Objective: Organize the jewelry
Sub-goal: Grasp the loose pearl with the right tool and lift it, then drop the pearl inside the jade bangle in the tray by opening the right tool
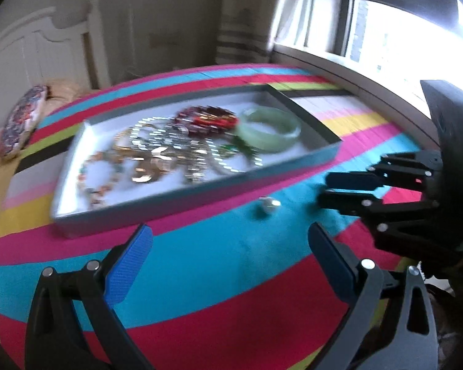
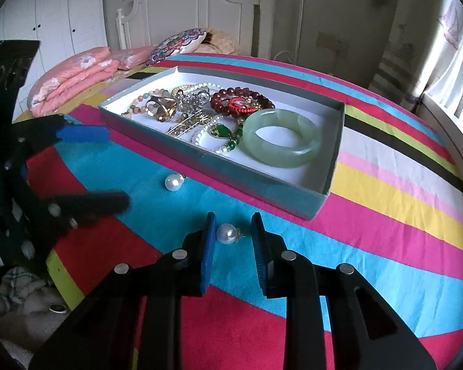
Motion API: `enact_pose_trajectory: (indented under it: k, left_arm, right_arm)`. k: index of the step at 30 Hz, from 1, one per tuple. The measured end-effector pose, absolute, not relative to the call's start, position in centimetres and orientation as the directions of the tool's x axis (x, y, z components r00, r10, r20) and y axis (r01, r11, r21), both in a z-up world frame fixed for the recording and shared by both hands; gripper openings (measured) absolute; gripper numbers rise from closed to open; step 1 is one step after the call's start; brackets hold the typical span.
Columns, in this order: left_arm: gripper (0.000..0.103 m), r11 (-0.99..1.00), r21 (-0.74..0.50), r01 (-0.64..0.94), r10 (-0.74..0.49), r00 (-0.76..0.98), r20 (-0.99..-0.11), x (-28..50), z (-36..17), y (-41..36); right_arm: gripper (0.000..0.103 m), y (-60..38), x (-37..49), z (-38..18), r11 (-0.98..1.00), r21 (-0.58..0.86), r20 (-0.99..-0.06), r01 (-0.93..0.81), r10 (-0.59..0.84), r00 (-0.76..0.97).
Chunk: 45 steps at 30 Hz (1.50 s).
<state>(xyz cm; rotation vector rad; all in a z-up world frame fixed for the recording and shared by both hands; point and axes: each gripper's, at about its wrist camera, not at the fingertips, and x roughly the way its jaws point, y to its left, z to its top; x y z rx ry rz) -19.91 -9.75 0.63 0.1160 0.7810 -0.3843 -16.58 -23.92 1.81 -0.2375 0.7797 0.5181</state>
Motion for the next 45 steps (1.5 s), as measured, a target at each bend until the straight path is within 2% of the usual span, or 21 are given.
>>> enact_pose_trajectory:
  k: [3, 5, 7, 11, 12, 13, 14, 15, 16, 17, 23, 29, 38, 45]
  left_arm:
    - [0.085, 0.908, -0.065, 0.414, -0.326, 0.601, -0.729, -19.4, 0.1, -11.4]
    - [0.083, 0.905, -0.045, 0.422, -0.315, 0.596, -0.739, -19.2, -0.2, -12.4]
    - [0.073, 0.904, -0.036, 0.427, -0.308, 0.588, -0.748, -18.9, -0.5, -13.0]
    - [0.065, 0.901, -0.030, 0.433, -0.305, 0.583, -0.753, -18.4, -0.7, -13.7]
    - [0.059, 0.899, -0.024, 0.437, -0.305, 0.584, -0.753, -18.3, -0.7, -14.0]
    - [0.050, 0.897, -0.015, 0.442, -0.301, 0.587, -0.752, -18.2, -0.6, -14.1]
    - [0.045, 0.894, -0.003, 0.448, -0.298, 0.590, -0.751, -18.2, -0.6, -14.3]
    - [0.033, 0.891, 0.005, 0.454, -0.298, 0.591, -0.750, -18.3, -0.6, -14.5]
    - [0.016, 0.886, 0.004, 0.464, -0.306, 0.591, -0.747, -18.3, -0.6, -14.7]
    - [0.013, 0.883, -0.002, 0.469, -0.314, 0.588, -0.745, -18.3, -0.5, -14.6]
    - [0.013, 0.885, -0.034, 0.464, -0.340, 0.594, -0.729, -18.7, -0.3, -13.6]
    - [0.013, 0.881, -0.005, 0.472, -0.345, 0.637, -0.690, -18.6, 2.2, -13.9]
    - [0.013, 0.882, -0.010, 0.471, -0.360, 0.660, -0.660, -15.7, 5.4, -14.6]
    - [0.013, 0.874, -0.069, 0.481, -0.401, 0.634, -0.662, -12.2, 6.7, -15.4]
  right_arm:
    - [0.024, -24.1, -16.9, 1.8, 0.846, -0.015, -0.723, -0.533, 0.359, 0.590]
    - [0.025, -24.5, -17.1, 1.7, 0.846, 0.007, -0.717, -0.533, 0.376, 0.588]
    - [0.025, -24.9, -17.4, 1.7, 0.845, 0.013, -0.710, -0.535, 0.384, 0.590]
    - [0.021, -25.0, -17.7, 1.6, 0.847, -0.003, -0.701, -0.532, 0.377, 0.605]
    - [0.016, -25.0, -17.7, 1.6, 0.849, -0.005, -0.700, -0.528, 0.374, 0.608]
    - [0.016, -25.1, -17.7, 1.7, 0.851, -0.005, -0.699, -0.526, 0.373, 0.611]
    - [0.016, -25.2, -17.7, 1.7, 0.851, 0.000, -0.696, -0.524, 0.376, 0.611]
    - [0.016, -25.2, -17.7, 1.6, 0.852, 0.001, -0.695, -0.523, 0.377, 0.612]
    - [0.016, -25.2, -17.7, 1.6, 0.853, 0.002, -0.694, -0.521, 0.376, 0.613]
    - [0.016, -25.2, -17.8, 1.6, 0.855, 0.003, -0.694, -0.519, 0.375, 0.615]
    - [0.016, -25.6, -18.0, 1.6, 0.863, 0.015, -0.689, -0.506, 0.376, 0.620]
    - [0.016, -25.5, -17.7, 3.5, 0.867, 0.002, -0.654, -0.499, 0.379, 0.655]
    - [0.016, -25.3, -15.4, 5.6, 0.872, -0.048, -0.622, -0.487, 0.356, 0.698]
    - [0.016, -25.0, -11.8, 6.0, 0.880, -0.043, -0.627, -0.473, 0.344, 0.699]
